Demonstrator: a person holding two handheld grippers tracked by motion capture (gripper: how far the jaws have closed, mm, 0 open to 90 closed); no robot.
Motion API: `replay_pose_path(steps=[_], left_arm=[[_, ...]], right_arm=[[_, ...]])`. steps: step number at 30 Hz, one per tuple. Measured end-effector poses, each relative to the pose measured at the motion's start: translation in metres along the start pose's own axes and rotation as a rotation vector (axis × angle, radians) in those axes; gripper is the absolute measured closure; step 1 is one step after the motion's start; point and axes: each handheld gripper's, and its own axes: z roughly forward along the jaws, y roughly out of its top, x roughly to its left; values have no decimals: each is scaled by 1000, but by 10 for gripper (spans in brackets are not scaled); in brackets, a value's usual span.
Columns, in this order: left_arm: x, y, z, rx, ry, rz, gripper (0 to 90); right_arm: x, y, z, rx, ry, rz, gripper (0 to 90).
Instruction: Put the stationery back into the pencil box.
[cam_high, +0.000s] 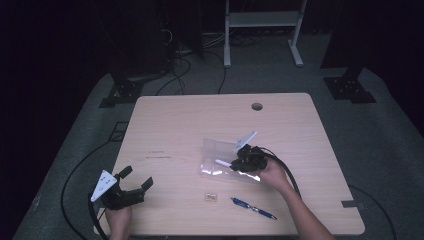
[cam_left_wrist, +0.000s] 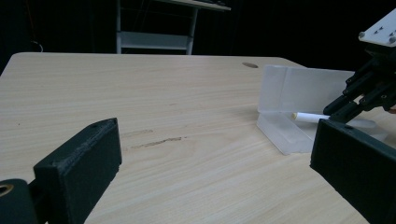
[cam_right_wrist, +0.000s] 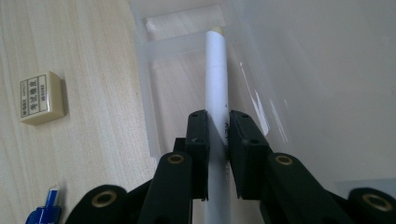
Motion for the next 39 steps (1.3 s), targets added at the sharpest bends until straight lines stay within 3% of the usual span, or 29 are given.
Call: replay_pose_path(steps=[8,26,39], left_arm=[[0,0,0,0,0,2,10],[0,0,0,-1,-1,2,11],[-1,0,0,0,-1,2,11]], right_arm=[[-2,-4,4,19,-5,25,776],[-1,-4,9,28,-1,28,764],[2,-4,1,-5,-4,37,667]])
